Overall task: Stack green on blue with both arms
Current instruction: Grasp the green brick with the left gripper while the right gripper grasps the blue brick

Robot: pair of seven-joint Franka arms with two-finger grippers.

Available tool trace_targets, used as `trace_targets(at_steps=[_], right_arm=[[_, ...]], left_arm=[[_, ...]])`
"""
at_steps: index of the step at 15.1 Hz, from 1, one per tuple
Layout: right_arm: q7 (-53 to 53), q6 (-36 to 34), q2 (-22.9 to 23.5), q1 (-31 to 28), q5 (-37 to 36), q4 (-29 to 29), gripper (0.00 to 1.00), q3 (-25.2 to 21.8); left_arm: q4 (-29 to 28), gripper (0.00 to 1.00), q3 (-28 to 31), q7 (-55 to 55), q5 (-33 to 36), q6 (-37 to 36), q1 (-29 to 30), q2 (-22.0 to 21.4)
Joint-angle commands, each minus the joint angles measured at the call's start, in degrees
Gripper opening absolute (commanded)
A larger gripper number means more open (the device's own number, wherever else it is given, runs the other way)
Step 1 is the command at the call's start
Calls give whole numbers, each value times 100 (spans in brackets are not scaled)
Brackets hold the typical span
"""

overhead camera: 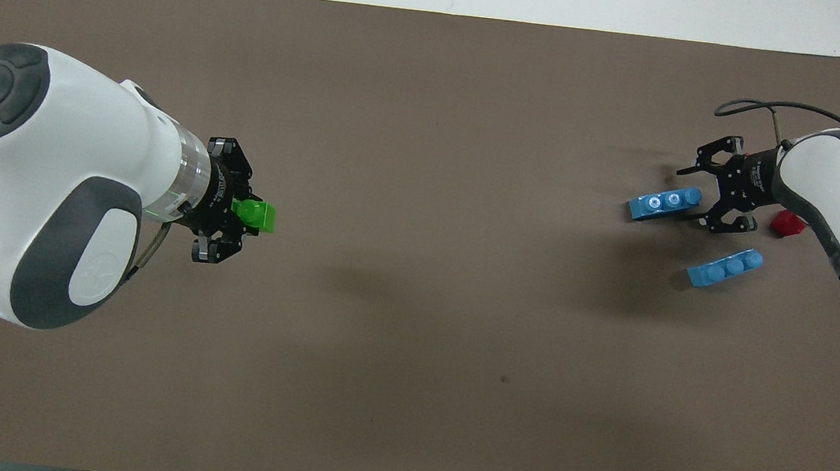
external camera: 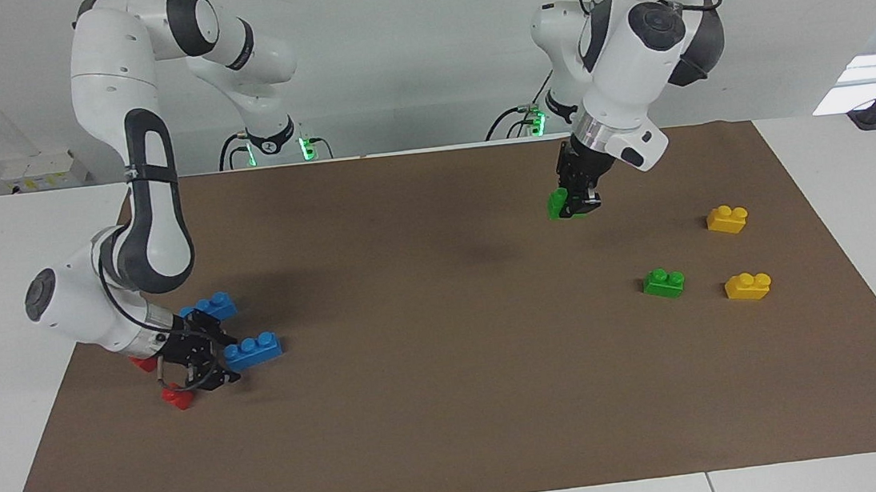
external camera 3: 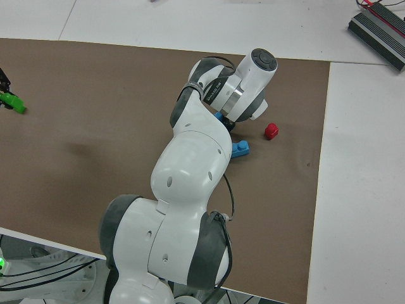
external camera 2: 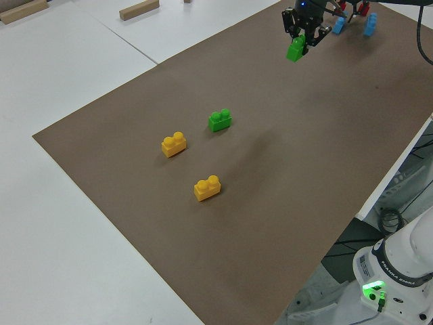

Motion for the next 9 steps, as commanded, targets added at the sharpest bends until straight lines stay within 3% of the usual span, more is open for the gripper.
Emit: trace_targets(at_steps=[1,3,9], right_arm=[[-278,153,-85,-53,187,-154,27,35],[-794,153,-103,-44,161,-163,0,26],[-1211,127,-129,-53,178,-163,0,26]], left_arm=[[12,0,71,-324,-49,154,-199,27],[12,0,62,-430,-49,155,-208,26],[240,0,-61,-693,-101,128,-209,44]])
